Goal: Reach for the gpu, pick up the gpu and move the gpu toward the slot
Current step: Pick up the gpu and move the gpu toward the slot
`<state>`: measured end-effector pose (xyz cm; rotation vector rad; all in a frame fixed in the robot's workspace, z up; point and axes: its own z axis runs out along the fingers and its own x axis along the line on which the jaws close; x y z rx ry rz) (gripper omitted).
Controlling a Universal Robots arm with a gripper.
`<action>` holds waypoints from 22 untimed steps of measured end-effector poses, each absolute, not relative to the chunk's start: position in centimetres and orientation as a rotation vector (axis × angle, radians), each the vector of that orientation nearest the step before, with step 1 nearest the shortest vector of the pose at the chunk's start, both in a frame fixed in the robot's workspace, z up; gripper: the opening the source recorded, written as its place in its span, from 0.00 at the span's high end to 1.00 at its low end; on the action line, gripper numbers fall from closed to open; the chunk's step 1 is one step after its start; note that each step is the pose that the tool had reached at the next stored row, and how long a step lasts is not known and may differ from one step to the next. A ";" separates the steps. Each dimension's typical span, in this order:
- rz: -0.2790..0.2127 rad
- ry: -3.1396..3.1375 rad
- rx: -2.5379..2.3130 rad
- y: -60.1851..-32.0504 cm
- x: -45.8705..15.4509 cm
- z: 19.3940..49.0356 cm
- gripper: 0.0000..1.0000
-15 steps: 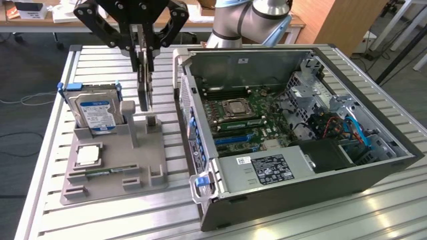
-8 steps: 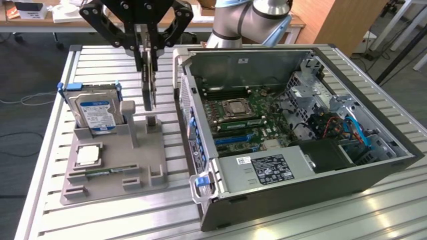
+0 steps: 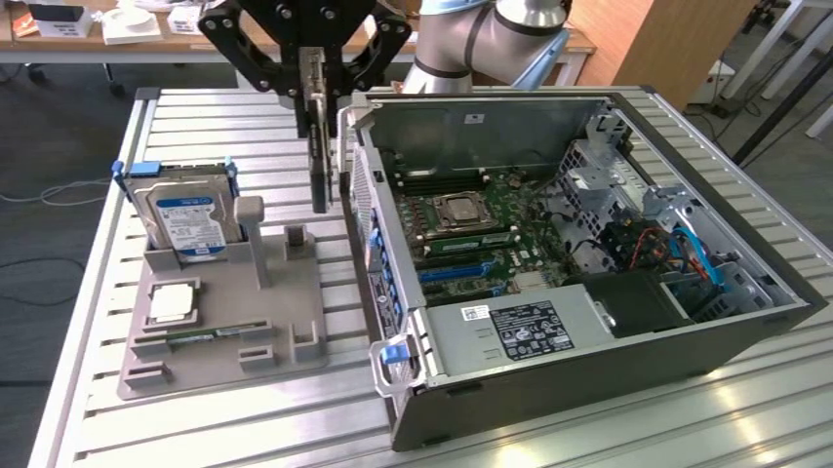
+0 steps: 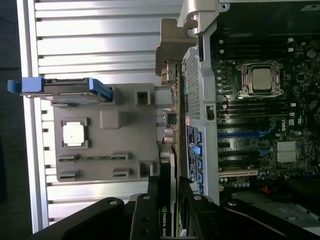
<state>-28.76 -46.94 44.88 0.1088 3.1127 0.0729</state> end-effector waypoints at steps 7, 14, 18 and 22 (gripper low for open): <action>0.074 3.114 0.109 -46.9 -26.5 44.9 0.73; 0.075 3.116 0.109 -46.9 -23.7 44.9 0.73; 0.076 3.117 0.109 -46.9 -21.9 44.9 0.73; 0.077 3.119 0.109 -46.9 -20.1 44.9 0.73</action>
